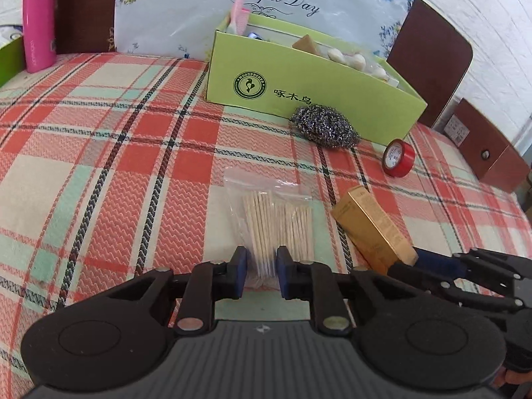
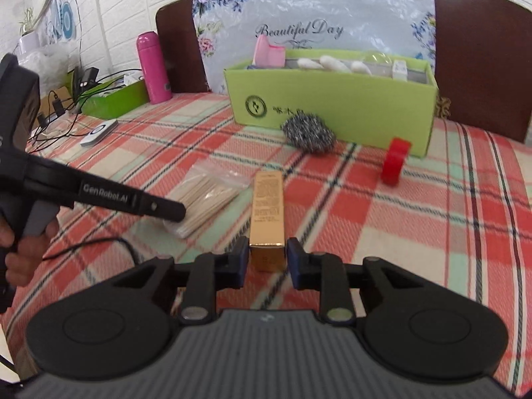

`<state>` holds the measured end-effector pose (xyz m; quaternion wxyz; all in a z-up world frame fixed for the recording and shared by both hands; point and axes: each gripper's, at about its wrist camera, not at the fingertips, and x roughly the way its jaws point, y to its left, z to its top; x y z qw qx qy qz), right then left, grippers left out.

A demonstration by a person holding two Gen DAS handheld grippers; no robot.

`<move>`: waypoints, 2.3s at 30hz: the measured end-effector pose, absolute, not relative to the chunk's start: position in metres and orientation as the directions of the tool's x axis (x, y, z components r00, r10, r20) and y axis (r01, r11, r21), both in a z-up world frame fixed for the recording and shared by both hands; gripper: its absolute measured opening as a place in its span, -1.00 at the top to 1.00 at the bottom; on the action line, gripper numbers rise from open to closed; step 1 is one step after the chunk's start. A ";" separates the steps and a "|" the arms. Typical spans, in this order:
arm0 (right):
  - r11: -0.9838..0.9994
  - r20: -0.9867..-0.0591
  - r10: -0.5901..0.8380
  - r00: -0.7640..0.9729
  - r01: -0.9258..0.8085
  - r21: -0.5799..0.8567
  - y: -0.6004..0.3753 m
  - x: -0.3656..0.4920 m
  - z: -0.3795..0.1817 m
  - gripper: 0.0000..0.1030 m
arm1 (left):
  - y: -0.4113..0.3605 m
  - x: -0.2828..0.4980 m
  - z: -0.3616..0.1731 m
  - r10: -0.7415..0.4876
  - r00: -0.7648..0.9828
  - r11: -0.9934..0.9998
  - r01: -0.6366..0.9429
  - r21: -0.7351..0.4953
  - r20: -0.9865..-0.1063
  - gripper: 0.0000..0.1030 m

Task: Organize objects
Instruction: 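Grasp the toothpick bag with the left tool while the right tool grasps the gold box, then carry the toothpicks and gold box into the lime-green box and open both tools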

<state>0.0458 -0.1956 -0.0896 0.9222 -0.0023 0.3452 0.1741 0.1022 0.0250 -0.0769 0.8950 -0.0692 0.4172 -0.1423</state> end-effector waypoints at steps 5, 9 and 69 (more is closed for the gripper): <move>0.939 -0.611 0.318 0.725 -0.328 0.100 -0.189 0.053 -0.090 0.23 | 0.014 0.113 -0.073 -0.236 0.646 0.972 0.157 -0.176 -0.726 -0.33; 0.938 -0.611 0.312 0.728 -0.339 0.075 -0.180 0.065 -0.094 0.23 | 0.008 0.118 -0.077 -0.247 0.632 0.969 0.187 -0.164 -0.735 -0.08; 0.981 -0.297 0.195 0.935 -0.184 0.065 -0.212 0.220 0.012 0.54 | -0.009 0.259 0.055 -0.337 0.803 0.940 0.262 -0.217 -0.491 0.73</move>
